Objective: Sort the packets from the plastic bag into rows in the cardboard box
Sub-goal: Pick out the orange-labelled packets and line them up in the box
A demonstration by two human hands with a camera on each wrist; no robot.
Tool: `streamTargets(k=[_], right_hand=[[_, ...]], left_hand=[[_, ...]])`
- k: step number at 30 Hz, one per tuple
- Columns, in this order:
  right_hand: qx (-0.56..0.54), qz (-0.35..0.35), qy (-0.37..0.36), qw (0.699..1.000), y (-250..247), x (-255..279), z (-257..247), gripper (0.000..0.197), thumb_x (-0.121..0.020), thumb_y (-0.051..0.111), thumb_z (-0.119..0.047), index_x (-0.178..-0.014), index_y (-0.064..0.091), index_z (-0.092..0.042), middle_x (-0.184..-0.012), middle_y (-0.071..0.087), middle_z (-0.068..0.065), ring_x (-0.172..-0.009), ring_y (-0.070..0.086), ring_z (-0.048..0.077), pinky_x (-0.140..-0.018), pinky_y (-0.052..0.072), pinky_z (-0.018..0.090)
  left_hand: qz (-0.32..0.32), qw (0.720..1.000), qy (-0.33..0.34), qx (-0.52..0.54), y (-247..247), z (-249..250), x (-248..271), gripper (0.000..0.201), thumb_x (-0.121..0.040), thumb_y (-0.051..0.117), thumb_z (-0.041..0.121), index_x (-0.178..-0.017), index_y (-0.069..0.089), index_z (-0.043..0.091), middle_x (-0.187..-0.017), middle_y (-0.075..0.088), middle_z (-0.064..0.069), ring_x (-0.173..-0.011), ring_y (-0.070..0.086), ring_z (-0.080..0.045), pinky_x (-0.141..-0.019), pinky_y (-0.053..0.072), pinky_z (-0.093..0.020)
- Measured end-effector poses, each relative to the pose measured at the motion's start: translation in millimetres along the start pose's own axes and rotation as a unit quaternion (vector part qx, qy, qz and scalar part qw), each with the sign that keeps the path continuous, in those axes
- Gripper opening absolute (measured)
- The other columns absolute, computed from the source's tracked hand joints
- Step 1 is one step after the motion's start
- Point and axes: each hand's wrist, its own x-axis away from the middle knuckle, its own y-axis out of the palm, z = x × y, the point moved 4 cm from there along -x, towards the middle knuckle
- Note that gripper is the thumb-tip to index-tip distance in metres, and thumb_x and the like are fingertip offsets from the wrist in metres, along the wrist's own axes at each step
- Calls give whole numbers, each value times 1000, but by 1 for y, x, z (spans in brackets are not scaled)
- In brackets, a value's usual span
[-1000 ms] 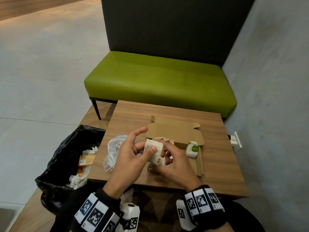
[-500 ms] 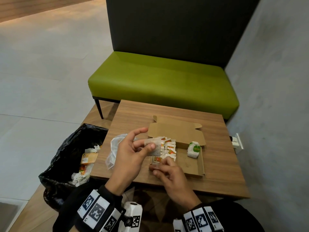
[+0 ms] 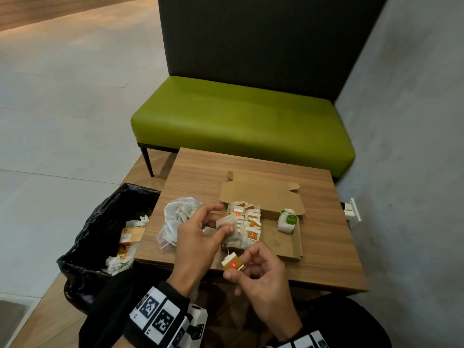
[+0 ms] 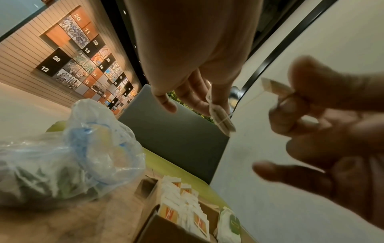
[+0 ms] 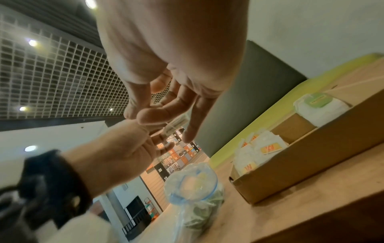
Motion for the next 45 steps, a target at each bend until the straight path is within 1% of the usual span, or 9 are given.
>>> streamTargets(k=[4, 9, 12, 15, 20, 31, 35, 41, 45], right_hand=[[4, 9, -19, 1000, -5, 2, -8, 18, -66, 87, -11, -73, 71, -18, -76, 72, 9, -54, 62, 19, -54, 52, 26], [31, -72, -22, 997, -14, 2, -26, 34, -72, 84, 2, -96, 77, -21, -94, 76, 4, -83, 72, 18, -75, 58, 27], [102, -61, -83, 989, -20, -1, -40, 27, -83, 77, -4, -93, 78, -29, -96, 72, -6, -87, 68, 15, -74, 57, 26], [162, -42, -112, 979, -24, -7, -47, 21, -86, 77, -18, -90, 78, -38, -96, 57, -13, -97, 61, 12, -76, 58, 32], [189, -34, -113, 975, -28, -15, -51, 10, -87, 73, -25, -92, 77, -32, -93, 71, -14, -89, 64, 14, -81, 56, 43], [91, -47, -36, 994, -29, -32, -42, 16, -88, 73, -8, -97, 76, -21, -91, 74, 6, -87, 71, 28, -84, 60, 41], [33, -47, 2, 998, -28, -34, -33, 16, -86, 73, -4, -99, 71, -13, -82, 73, 8, -75, 71, 21, -72, 58, 33], [10, -107, 26, 994, -23, -29, -25, 21, -93, 66, -11, -114, 68, -12, -93, 75, 17, -83, 69, 47, -72, 59, 45], [-37, -105, 56, 992, -22, -27, -26, 19, -92, 65, -5, -109, 71, -6, -99, 76, 17, -89, 69, 45, -70, 60, 36]], left_hand=[[-19, 999, 23, -14, 2, 2, 12, 48, -75, 83, 6, -106, 61, 35, -87, 74, 14, -83, 69, 1, -72, 58, -20], [-31, 998, 48, -25, -1, 3, 20, 51, -75, 82, 3, -107, 60, 36, -88, 75, 16, -86, 70, 3, -75, 48, -6], [-52, 995, 71, -48, -1, 3, 25, 53, -77, 80, 6, -110, 58, 41, -95, 75, 6, -92, 69, 3, -81, 54, -16], [-54, 994, 86, -48, -1, 2, 31, 41, -80, 78, 30, -114, 59, 42, -102, 73, 15, -95, 69, -1, -89, 56, -38], [-71, 991, 99, -54, 2, 6, 37, 43, -82, 69, 40, -120, 53, 52, -104, 70, 22, -99, 68, -7, -92, 52, -53], [-96, 992, 85, -16, 3, 1, 38, 50, -85, 73, 9, -117, 58, 45, -98, 71, 18, -97, 69, -7, -85, 58, -38], [-86, 993, 85, -9, 1, 0, 37, 48, -81, 72, 21, -118, 57, 46, -102, 69, 17, -100, 66, -9, -84, 55, -28], [-81, 991, 76, 73, -3, -1, 35, 41, -75, 73, 35, -113, 62, 48, -98, 68, 6, -96, 66, -17, -83, 56, -36], [-79, 990, 61, 96, -1, -3, 34, 38, -76, 75, 28, -110, 65, 43, -99, 68, 4, -96, 66, -19, -82, 57, -38]])
